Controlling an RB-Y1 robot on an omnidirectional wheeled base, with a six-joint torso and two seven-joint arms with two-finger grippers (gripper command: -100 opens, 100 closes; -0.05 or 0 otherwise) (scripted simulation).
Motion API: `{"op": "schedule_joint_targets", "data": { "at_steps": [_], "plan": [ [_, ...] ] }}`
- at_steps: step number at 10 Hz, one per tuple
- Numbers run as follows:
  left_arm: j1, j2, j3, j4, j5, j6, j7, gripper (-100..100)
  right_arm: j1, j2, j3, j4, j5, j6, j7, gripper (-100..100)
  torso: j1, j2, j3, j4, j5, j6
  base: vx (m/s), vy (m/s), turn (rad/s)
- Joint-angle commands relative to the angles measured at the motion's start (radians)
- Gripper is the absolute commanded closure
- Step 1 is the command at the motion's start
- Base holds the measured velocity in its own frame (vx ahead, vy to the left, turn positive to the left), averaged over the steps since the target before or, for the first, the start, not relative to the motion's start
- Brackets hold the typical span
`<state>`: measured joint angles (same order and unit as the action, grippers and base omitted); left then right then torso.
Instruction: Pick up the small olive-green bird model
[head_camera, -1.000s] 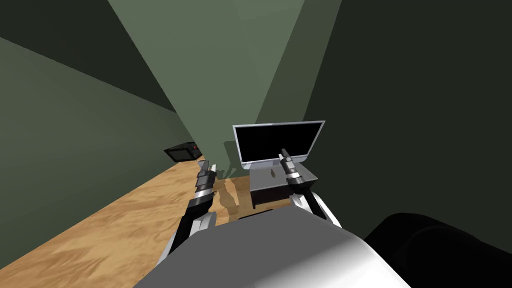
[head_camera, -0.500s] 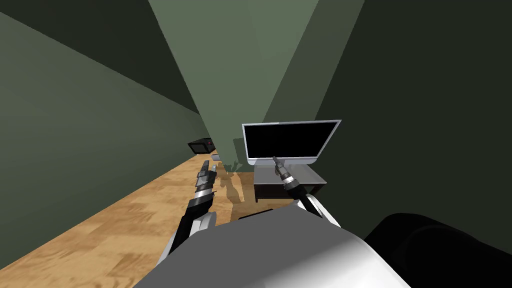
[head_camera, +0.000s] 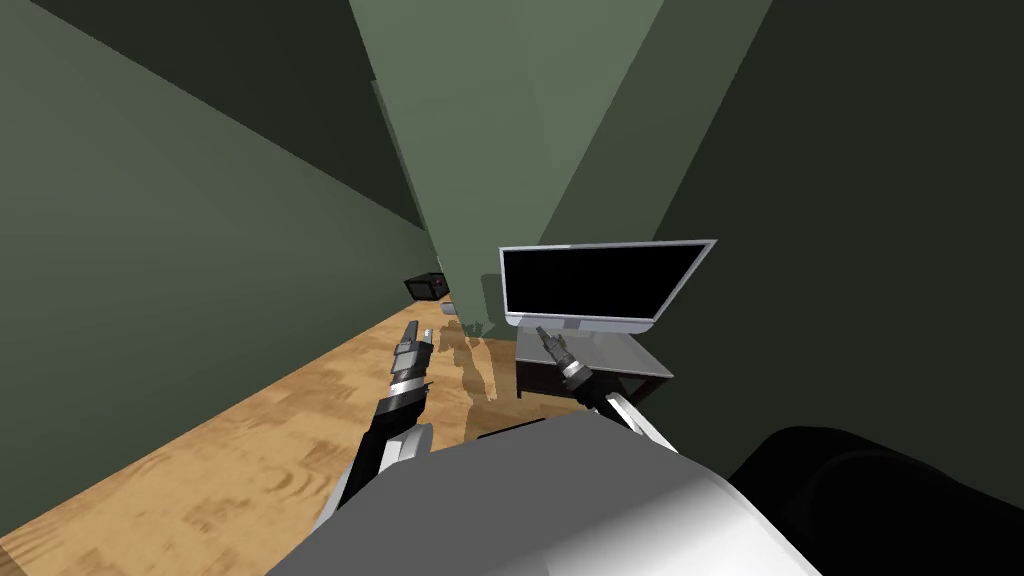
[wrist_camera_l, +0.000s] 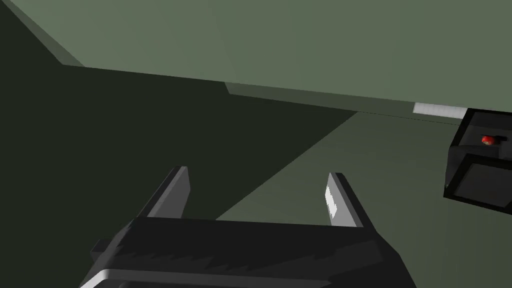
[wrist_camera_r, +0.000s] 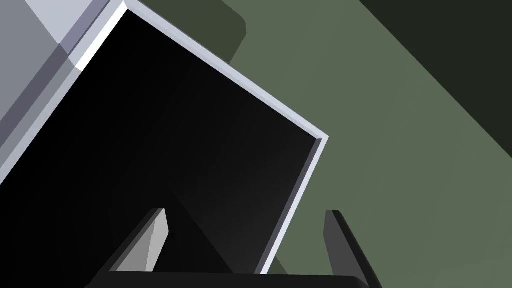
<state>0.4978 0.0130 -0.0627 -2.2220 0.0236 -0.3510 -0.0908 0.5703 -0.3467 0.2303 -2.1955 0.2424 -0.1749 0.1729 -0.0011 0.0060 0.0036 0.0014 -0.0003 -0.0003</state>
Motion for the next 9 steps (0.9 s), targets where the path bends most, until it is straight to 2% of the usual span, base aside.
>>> {"op": "schedule_joint_targets", "data": {
  "at_steps": [1,2,3,5,6,7,8,9],
  "plan": [
    [0.0,0.0,0.0,0.0,0.0,0.0,0.0,0,0.011,-0.042,0.042,0.04,0.05,0.025,0.031,-100,0.0,0.0,0.0,0.0,0.0,0.0,-0.119,0.04,0.36],
    [0.0,0.0,0.0,0.0,0.0,0.0,0.0,0,0.014,-0.07,0.071,0.067,0.081,0.042,0.052,-100,0.001,0.001,0.001,0.0,0.0,0.0,-0.139,0.038,0.424],
    [0.0,0.0,0.0,0.0,0.0,0.0,0.0,0,0.014,-0.07,0.071,0.071,0.091,0.042,0.052,-100,0.001,0.003,0.001,0.0,0.0,0.0,-0.092,0.015,0.206],
    [0.0,0.0,0.0,0.0,0.0,0.0,0.0,0,0.019,-0.127,0.132,0.135,0.16,0.076,0.095,-100,-0.001,-0.001,0.0,0.0,0.0,0.0,-0.079,0.014,0.4],
    [0.0,0.0,0.0,0.0,0.0,0.0,0.0,0,0.019,-0.127,0.132,0.138,0.173,0.076,0.095,-100,-0.001,0.0,0.0,0.0,0.0,0.0,-0.069,0.013,0.192],
    [0.0,0.0,0.0,0.0,0.0,0.0,0.0,0,0.023,-0.156,0.164,0.172,0.216,0.092,0.118,-100,-0.002,-0.001,0.0,0.0,0.0,0.001,-0.054,0.018,0.344],
    [0.0,0.0,0.0,0.0,0.0,0.0,0.0,0,0.023,-0.156,0.164,0.174,0.216,0.092,0.118,-100,-0.002,-0.002,-0.001,0.0,0.0,0.0,-0.04,0.006,0.16],
    [0.0,0.0,0.0,0.0,0.0,0.0,0.0,0,0.027,-0.185,0.196,0.21,0.261,0.108,0.142,-100,-0.003,-0.003,-0.002,0.0,0.0,0.001,-0.045,0.008,0.322]
  ]
}}
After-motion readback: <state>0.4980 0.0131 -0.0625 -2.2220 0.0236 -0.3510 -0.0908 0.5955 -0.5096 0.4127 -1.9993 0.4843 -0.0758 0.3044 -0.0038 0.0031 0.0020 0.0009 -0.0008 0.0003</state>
